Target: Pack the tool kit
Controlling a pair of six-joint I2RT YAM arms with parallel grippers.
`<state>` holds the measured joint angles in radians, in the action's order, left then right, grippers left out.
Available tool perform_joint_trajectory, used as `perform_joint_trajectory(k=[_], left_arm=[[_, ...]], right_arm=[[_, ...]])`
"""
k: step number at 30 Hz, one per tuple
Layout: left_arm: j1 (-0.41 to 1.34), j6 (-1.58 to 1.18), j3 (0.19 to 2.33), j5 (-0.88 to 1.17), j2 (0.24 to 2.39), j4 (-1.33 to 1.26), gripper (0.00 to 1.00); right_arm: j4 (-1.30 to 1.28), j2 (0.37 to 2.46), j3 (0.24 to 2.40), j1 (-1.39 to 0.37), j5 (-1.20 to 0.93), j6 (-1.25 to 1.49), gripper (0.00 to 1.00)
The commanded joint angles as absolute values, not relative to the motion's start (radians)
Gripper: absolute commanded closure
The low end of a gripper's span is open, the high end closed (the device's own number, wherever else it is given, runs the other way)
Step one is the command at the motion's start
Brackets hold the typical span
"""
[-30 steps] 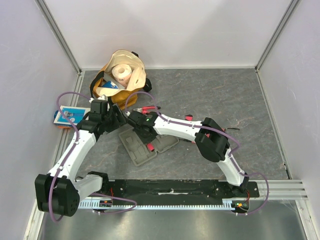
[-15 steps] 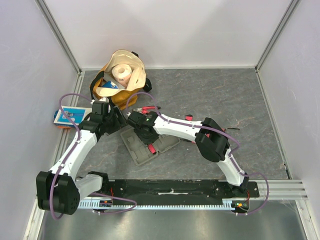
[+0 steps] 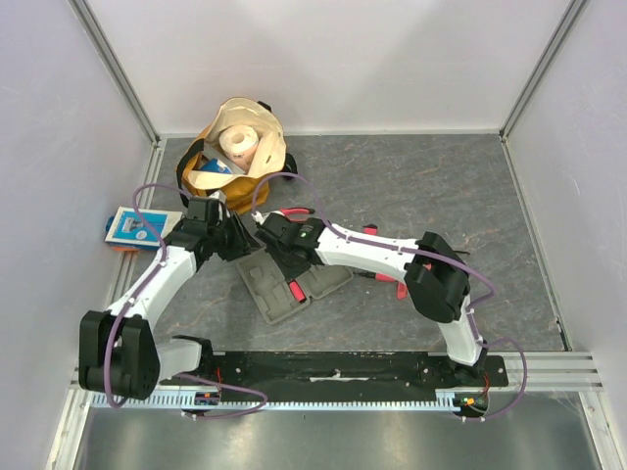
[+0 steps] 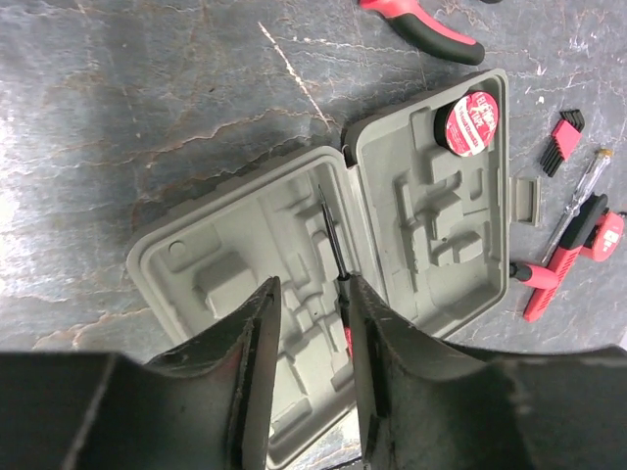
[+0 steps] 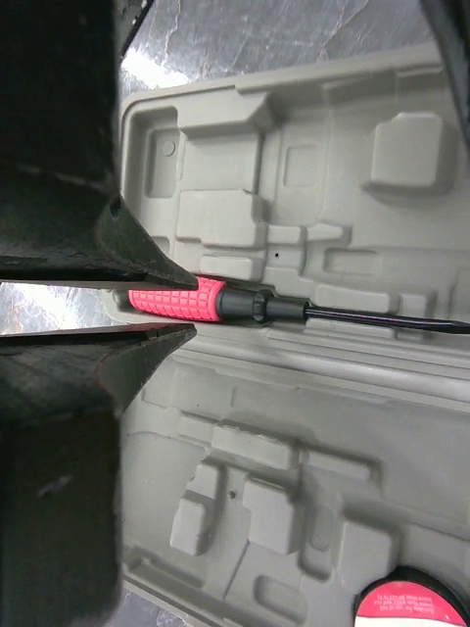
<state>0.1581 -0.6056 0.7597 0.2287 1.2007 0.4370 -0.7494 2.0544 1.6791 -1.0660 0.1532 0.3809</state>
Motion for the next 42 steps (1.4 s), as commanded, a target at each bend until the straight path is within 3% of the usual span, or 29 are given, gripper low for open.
perform_joint_trajectory(k=[1, 6, 25, 29, 32, 42], left_arm=[[0.155, -0.621, 0.761, 0.324, 1.262, 0.351, 0.64], [0.158, -0.666, 0.781, 0.391, 1.371, 0.319, 0.82], [0.233, -0.747, 0.816, 0.361, 1.519, 0.248, 0.79], [0.259, -0.727, 0.854, 0.330, 1.558, 0.285, 0.90], [0.270, -0.704, 0.885, 0.296, 1.580, 0.330, 0.93], [0.279, -0.703, 0.891, 0.222, 1.560, 0.376, 0.93]], right_arm=[[-0.618, 1.983, 1.615, -1.055, 0.124, 0.367, 0.76], [-0.568, 1.982, 1.568, -1.048, 0.084, 0.348, 0.78], [-0.518, 2.008, 1.499, -1.023, 0.003, 0.330, 0.78], [-0.519, 2.009, 1.499, -1.023, 0.003, 0.330, 0.77], [-0.518, 2.016, 1.497, -1.023, 0.003, 0.325, 0.78], [-0.520, 2.031, 1.488, -1.023, -0.025, 0.319, 0.78]])
